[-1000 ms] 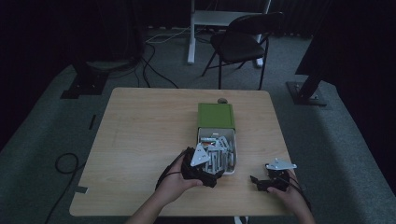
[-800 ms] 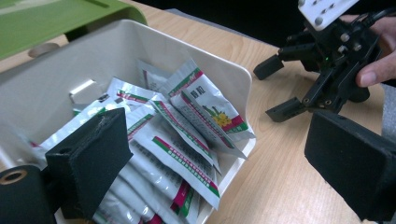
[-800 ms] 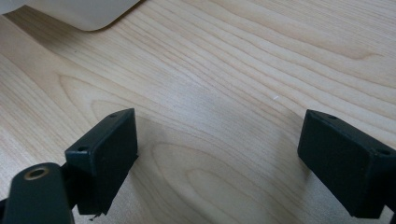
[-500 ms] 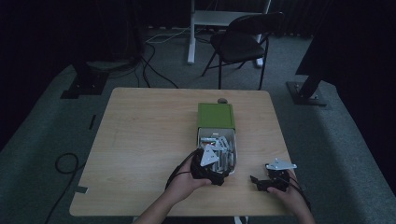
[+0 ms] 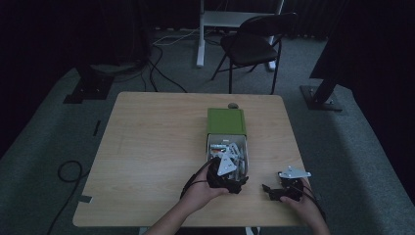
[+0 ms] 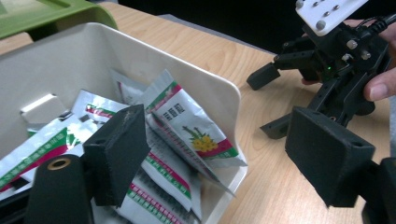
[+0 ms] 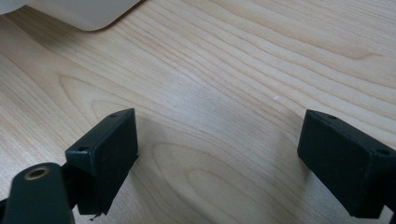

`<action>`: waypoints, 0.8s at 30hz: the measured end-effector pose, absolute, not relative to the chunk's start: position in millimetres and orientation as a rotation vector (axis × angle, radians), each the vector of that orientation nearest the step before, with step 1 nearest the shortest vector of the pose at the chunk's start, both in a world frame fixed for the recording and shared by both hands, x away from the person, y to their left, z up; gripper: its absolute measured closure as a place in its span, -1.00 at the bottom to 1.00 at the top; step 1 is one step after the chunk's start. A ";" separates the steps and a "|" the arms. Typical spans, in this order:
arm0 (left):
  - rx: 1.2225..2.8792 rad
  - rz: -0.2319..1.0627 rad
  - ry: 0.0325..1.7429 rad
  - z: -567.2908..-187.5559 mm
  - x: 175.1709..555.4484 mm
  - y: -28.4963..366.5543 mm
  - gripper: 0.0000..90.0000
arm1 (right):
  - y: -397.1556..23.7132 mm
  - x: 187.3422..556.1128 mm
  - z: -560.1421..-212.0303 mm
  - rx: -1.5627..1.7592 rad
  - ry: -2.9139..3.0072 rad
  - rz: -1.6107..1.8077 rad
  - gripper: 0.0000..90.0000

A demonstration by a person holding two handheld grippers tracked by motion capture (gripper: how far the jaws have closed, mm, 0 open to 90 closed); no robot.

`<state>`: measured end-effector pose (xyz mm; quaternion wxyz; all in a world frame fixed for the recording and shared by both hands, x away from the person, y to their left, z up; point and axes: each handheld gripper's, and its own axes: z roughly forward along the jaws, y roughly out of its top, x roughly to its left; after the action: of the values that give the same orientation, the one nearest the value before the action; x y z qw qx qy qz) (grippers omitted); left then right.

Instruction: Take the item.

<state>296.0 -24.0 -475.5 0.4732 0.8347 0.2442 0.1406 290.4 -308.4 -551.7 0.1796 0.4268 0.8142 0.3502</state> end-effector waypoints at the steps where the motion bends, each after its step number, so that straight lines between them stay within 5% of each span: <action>1: 2.051 0.350 0.605 -476.6 296.7 -24.5 -0.39 | -308.3 290.4 -551.7 1.208 2.301 0.990 -0.74; 24: 2.120 0.341 0.743 -487.3 305.2 -34.1 0.26 | -308.4 290.4 -551.7 1.206 2.302 0.990 -0.74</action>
<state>305.2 -34.1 -487.3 0.4211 0.8463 0.2966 0.1359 290.4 -308.4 -551.7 0.1793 0.4267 0.8143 0.3502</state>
